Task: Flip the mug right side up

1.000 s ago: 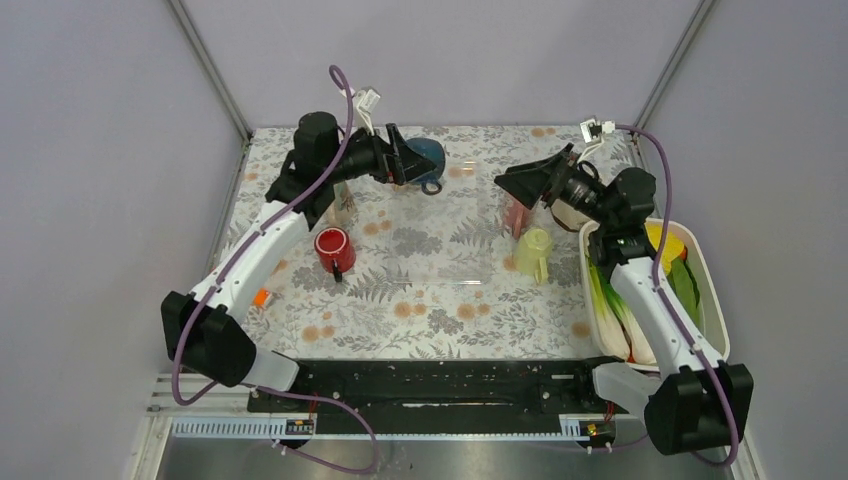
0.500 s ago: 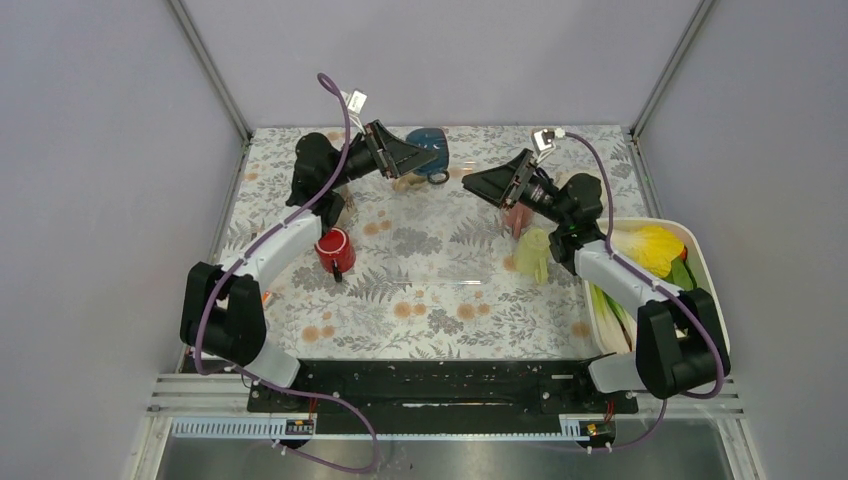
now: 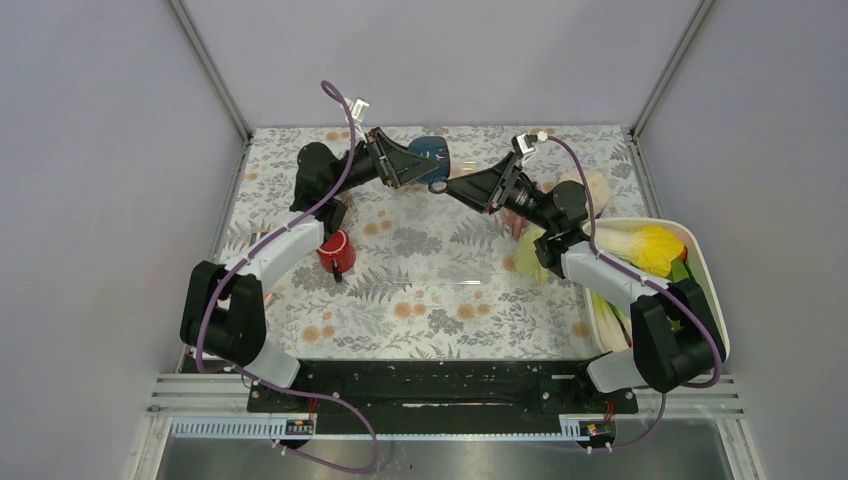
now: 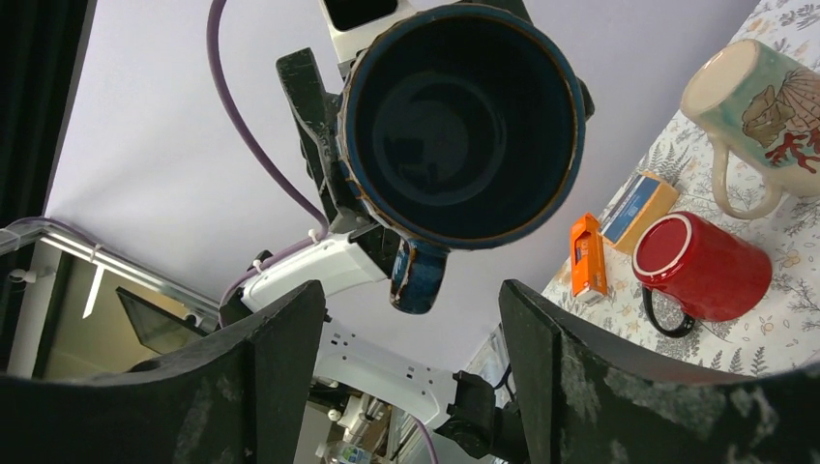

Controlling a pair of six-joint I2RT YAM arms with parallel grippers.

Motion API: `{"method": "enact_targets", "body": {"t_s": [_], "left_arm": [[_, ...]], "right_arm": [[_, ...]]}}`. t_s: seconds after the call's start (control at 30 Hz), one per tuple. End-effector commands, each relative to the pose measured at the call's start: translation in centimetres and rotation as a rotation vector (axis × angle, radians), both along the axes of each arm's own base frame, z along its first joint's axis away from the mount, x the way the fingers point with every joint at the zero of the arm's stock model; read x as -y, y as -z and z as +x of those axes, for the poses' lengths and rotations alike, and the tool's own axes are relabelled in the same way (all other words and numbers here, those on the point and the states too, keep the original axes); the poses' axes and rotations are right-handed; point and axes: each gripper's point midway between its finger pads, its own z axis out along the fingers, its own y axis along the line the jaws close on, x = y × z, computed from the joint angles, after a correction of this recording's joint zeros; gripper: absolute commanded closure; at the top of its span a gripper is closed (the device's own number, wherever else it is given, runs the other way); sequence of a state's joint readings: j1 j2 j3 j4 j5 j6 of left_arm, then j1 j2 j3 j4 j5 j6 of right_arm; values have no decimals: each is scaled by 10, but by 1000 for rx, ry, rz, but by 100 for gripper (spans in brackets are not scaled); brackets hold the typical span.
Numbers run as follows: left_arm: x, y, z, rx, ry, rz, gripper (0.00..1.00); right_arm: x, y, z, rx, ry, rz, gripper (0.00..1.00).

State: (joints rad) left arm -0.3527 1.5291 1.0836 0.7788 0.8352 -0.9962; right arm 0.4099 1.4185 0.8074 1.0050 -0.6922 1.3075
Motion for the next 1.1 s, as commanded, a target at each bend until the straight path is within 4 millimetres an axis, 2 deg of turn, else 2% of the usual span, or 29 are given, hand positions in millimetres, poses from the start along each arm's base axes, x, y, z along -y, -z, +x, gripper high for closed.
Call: {"method": "enact_targets", "body": {"t_s": [0.0, 0.43, 0.6, 0.87, 0.97, 1.07], "left_arm": [[1, -24, -16, 154, 13, -27, 100], [12, -16, -25, 166, 40, 1, 100], [15, -10, -29, 165, 48, 14, 100], [19, -6, -34, 172, 65, 26, 100], [21, -3, -36, 175, 70, 35, 100], [24, 2, -39, 174, 76, 50, 100]], "right_arm": [[-1, -14, -3, 37, 17, 44, 27], [-1, 0, 7, -31, 55, 31, 42], [-2, 1, 9, -50, 49, 36, 47], [-1, 0, 9, -59, 58, 40, 61], [-1, -1, 10, -70, 58, 45, 62], [0, -2, 10, -77, 59, 51, 58]]}}
